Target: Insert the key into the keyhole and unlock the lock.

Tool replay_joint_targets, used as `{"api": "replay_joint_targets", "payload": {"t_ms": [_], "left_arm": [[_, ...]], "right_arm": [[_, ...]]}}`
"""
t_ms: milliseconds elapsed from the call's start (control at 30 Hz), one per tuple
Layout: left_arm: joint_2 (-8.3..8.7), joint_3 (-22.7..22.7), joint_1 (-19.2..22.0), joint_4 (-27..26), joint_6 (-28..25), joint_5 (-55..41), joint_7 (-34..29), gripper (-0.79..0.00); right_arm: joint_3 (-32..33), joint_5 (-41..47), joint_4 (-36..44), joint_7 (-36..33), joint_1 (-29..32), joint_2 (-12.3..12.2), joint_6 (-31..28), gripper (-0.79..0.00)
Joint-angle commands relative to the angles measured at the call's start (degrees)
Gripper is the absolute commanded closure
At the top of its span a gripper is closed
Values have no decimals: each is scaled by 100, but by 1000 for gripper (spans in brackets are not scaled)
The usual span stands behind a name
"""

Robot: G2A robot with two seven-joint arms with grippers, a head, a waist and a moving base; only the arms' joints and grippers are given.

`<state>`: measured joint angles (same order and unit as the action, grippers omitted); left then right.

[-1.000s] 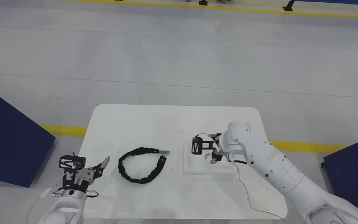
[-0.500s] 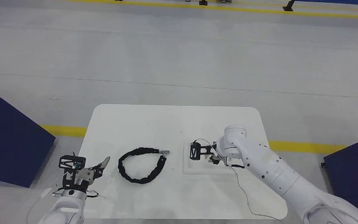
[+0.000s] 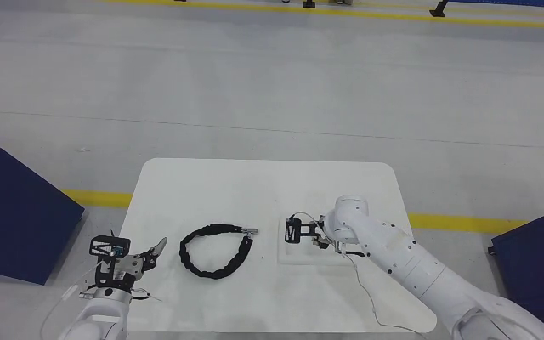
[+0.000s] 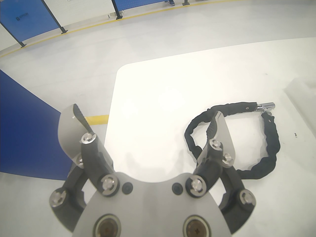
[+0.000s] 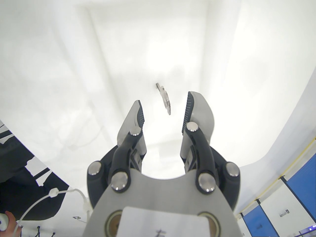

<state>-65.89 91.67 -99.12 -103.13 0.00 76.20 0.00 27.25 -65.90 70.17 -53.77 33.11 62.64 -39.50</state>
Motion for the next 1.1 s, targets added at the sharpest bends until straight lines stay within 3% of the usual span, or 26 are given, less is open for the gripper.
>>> {"api": "replay_joint_targets", "payload": {"t_ms": [0, 300, 933, 1067], "left_arm": [[0, 0, 0, 0, 0, 0, 0, -785], [0, 0, 0, 0, 0, 0, 0, -785], [0, 0, 0, 0, 0, 0, 0, -785], [0, 0, 0, 0, 0, 0, 0, -785]], "right_arm": [[-19, -58, -82, 61, -8, 38, 20, -354], [-94, -144, -394, 221, -30, 200, -12, -336], [-23, -165, -685, 228, -30, 364, -232, -6], [2, -171, -702, 210, -19, 383, -273, 0]]}}
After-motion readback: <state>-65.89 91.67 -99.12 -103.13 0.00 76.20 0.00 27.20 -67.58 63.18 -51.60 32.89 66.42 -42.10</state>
